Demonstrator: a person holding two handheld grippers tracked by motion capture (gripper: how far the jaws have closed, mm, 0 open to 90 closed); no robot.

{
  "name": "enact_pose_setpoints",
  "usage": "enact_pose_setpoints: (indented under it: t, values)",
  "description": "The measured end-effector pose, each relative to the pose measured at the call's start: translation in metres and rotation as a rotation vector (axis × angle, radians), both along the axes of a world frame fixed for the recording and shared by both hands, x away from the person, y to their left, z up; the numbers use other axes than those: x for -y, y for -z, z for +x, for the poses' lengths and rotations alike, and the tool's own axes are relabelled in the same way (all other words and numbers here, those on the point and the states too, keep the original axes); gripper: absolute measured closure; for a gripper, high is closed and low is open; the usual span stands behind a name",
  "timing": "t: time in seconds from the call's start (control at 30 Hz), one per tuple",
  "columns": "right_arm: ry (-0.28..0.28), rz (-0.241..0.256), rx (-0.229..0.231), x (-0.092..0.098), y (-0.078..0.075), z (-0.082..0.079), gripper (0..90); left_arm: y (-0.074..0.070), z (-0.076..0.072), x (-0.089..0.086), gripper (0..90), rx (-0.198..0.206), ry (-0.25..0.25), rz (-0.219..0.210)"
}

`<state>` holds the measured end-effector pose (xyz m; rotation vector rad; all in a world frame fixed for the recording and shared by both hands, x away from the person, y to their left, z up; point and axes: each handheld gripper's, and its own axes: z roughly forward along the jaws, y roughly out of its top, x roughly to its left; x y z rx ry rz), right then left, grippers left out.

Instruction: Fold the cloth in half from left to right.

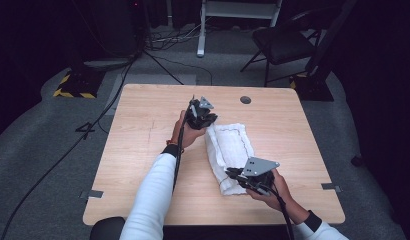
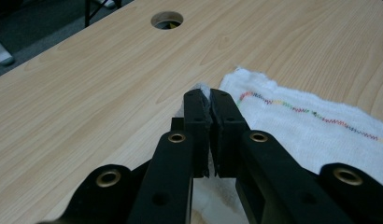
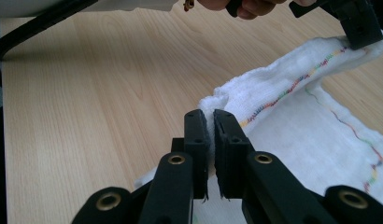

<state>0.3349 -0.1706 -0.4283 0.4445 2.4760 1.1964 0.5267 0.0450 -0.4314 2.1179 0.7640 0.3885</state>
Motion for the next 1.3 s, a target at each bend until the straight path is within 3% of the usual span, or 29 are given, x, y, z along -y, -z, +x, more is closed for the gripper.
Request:
enact_pose_setpoints:
  t: [0.4, 0.7, 1.0, 1.13, 1.3]
  values:
    - [0.095, 0.012, -0.034, 0.046, 0.005, -0.003, 84.7, 0.003, 0.003, 0.038, 86.2, -0.001, 0.034, 0.008]
    - [0.140, 0.000, -0.053, 0.069, 0.010, -0.006, 84.7, 0.014, 0.008, 0.065, 86.1, -0.021, 0.049, 0.008]
    - [0.184, -0.030, -0.080, 0.085, 0.021, -0.004, 84.4, 0.027, 0.010, 0.088, 84.2, -0.028, 0.047, 0.039]
    - [0.195, -0.053, -0.100, 0.088, 0.028, -0.003, 82.7, 0.031, 0.009, 0.093, 75.7, -0.031, 0.031, 0.052]
    - [0.212, -0.080, -0.110, 0.091, 0.034, -0.003, 72.6, 0.028, 0.001, 0.088, 58.0, -0.029, 0.034, 0.026]
